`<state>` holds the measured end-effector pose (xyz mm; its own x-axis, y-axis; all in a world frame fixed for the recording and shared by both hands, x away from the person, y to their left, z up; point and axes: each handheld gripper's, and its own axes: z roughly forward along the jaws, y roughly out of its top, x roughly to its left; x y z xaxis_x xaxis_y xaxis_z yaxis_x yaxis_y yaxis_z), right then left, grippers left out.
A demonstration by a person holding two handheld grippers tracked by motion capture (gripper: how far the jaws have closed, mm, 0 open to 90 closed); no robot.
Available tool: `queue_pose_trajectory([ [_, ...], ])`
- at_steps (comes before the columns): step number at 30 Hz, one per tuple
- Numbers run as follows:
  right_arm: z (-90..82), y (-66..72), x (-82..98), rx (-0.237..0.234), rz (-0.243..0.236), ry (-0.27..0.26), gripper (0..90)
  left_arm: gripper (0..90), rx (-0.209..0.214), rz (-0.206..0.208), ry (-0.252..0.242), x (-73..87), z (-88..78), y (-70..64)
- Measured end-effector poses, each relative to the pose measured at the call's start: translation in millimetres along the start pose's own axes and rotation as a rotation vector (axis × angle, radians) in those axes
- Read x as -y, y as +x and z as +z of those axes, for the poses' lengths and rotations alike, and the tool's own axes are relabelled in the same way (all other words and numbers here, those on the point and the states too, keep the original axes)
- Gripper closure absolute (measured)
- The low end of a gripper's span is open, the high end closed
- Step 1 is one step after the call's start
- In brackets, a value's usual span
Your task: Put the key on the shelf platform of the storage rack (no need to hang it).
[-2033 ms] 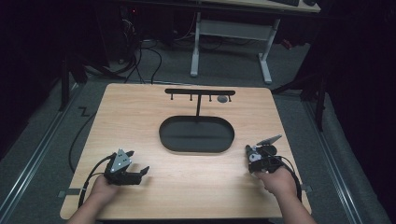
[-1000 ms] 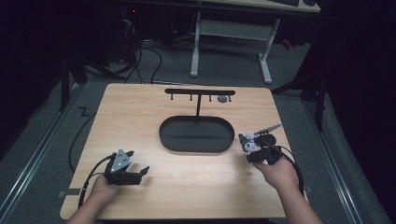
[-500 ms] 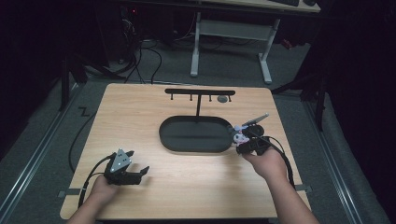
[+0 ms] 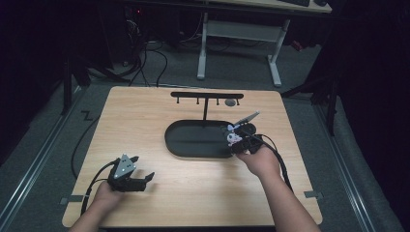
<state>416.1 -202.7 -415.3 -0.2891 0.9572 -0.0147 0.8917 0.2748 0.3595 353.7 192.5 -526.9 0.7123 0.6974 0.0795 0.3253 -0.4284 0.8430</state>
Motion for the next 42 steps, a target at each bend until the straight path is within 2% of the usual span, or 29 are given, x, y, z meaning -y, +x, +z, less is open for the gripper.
queue_pose_trajectory([
  [13,18.7,18.4,-20.3,-0.028,-0.028,0.006,49.4,15.4,0.001,-0.002,-0.002,0.2,-0.1,0.1],
  [21,30.0,23.0,-28.5,-0.038,-0.041,0.004,49.2,15.4,0.001,-0.003,-0.001,0.3,0.0,0.0],
  [33,47.2,28.2,-38.2,-0.05,-0.035,0.005,49.1,15.4,0.002,-0.003,0.0,0.3,0.1,0.1],
  [42,53.2,33.5,-47.4,-0.049,-0.062,0.002,49.0,15.4,0.002,-0.006,0.0,0.5,-0.1,0.4],
])
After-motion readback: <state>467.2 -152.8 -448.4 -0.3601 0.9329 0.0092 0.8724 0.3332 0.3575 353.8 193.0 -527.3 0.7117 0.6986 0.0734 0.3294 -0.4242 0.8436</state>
